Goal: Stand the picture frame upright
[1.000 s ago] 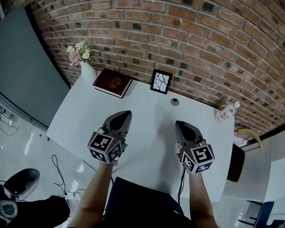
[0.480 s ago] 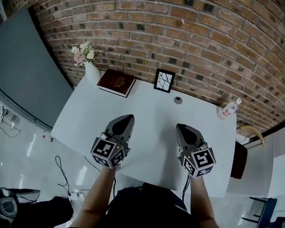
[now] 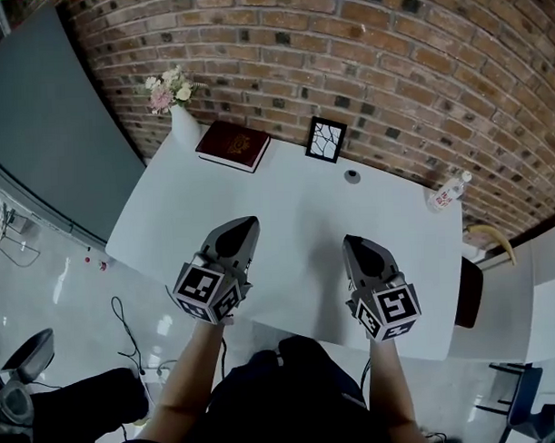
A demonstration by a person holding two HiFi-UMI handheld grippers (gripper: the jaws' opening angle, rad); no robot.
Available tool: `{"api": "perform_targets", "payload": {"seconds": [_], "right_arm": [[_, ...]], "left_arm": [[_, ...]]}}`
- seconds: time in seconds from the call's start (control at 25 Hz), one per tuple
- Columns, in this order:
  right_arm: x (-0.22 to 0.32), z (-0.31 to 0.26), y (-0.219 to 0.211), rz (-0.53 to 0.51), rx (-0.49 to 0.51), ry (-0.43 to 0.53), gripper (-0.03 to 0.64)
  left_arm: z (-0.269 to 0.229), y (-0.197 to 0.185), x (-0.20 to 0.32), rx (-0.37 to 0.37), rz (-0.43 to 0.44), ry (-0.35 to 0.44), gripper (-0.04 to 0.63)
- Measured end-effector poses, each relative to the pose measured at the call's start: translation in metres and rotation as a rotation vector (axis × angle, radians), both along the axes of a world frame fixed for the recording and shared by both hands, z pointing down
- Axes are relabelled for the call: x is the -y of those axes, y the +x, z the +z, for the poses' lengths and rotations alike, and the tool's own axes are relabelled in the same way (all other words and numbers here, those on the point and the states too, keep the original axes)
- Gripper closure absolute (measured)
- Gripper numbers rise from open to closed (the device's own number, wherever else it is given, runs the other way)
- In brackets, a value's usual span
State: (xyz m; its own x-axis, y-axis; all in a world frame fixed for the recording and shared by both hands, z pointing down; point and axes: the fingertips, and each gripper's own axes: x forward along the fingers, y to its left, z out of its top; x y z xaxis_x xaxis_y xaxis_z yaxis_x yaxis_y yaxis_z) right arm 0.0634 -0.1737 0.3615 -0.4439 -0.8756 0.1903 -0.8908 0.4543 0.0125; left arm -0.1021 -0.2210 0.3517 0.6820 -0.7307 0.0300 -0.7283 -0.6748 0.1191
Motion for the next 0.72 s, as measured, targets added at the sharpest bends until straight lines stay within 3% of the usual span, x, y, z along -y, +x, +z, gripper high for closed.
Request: {"api": "perform_targets", "payload": {"seconds": [0.72], "right_arm": [[-0.06,-0.007,-0.028,0.083,0.014,0.006,0.614]], "left_arm": [[-0.004,-0.022,-0.053,-0.004,0.096,-0.001,0.584]]}}
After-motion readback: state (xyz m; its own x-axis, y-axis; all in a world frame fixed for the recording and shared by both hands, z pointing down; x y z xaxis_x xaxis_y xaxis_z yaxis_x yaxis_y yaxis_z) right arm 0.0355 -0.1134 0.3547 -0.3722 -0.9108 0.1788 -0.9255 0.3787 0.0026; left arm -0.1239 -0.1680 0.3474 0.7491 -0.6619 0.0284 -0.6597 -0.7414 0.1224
